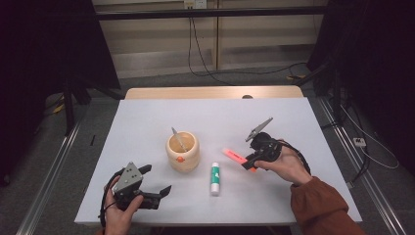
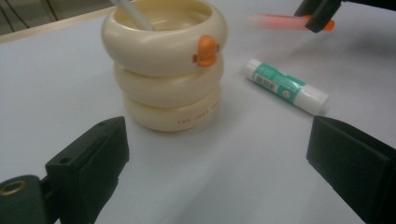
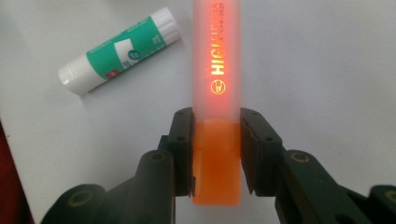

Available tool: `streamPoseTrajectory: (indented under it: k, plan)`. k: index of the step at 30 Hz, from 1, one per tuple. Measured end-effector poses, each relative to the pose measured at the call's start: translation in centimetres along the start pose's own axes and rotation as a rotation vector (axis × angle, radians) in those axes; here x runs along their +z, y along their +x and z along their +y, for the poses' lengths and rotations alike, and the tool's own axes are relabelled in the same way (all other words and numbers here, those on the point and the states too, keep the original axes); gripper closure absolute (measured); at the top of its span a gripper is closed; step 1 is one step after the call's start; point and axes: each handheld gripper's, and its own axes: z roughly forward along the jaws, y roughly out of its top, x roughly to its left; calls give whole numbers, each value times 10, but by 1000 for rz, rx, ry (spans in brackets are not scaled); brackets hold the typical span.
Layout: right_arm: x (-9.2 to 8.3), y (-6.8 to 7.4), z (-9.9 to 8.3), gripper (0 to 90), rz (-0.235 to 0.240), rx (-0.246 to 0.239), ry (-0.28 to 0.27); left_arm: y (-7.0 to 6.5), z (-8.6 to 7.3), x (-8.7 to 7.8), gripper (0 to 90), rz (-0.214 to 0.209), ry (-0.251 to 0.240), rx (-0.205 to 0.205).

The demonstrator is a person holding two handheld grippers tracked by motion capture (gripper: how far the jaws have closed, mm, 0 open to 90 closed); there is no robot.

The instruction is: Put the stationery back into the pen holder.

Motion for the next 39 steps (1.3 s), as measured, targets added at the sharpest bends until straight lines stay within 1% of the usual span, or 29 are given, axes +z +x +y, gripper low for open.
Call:
streamPoseTrajectory:
  k: [2,3,5,6,9,10,11,13,14,15,16,18,19,20,22,23,24,26,28,30,31,32,33,35,37,39]
  plan:
    - [-1,3,-1,676,4,-5,0,-3,2,1,57,-2,-4,20]
    - [-1,4,-1,676,7,-6,-2,-4,2,1,57,-9,-10,22]
    - [-1,5,-3,676,13,-7,-2,-5,3,2,58,-3,-3,37]
    - [0,5,-3,676,15,-8,-2,-6,3,3,57,-3,-5,31]
    - [-1,8,-4,676,18,-11,2,-7,3,6,57,2,4,39]
    - [-1,8,-4,676,15,-23,0,-8,4,7,55,4,9,44]
    - [-2,9,-5,676,15,-22,-3,-9,4,8,55,5,6,46]
    - [-4,12,-5,676,18,-29,-6,-12,4,10,54,13,11,68]
    - [-4,13,-5,676,20,-35,-6,-14,5,11,54,9,9,79]
    - [-4,15,-5,676,20,-34,-5,-14,5,11,54,9,9,79]
    - [-5,17,-5,676,25,-41,-4,-17,6,13,53,-11,1,88]
    - [-5,19,-5,676,26,-51,-5,-20,6,16,53,-15,11,99]
    - [-5,20,-5,676,32,-46,-4,-22,6,17,52,-20,16,110]
    - [-5,21,-5,676,35,-54,-5,-24,7,18,53,-22,18,116]
    - [-6,24,-5,676,41,-53,-4,-28,7,22,53,-16,15,133]
    - [-6,24,-5,676,43,-60,-4,-30,8,22,53,-15,26,154]
    - [-7,25,-5,676,48,-62,-2,-32,8,24,53,-17,21,156]
    - [-6,28,-5,676,49,-66,2,-35,9,25,53,-13,18,178]
    - [-6,30,-4,676,60,-72,9,-38,10,27,51,-24,22,187]
    - [-6,32,-3,676,60,-80,6,-41,12,31,48,-27,32,196]
    - [-7,34,-2,676,64,-75,9,-42,12,33,48,-30,36,199]
    - [-6,34,-2,676,67,-86,9,-43,12,35,48,-37,40,199]
    - [-6,35,-2,676,70,-90,12,-44,13,37,48,-43,51,210]
    - [-5,37,-1,676,74,-95,17,-47,14,41,49,-38,64,243]
    - [-4,39,0,676,80,-106,18,-50,16,43,56,-38,71,264]
    - [-4,41,2,676,85,-110,18,-53,18,45,61,-33,71,298]
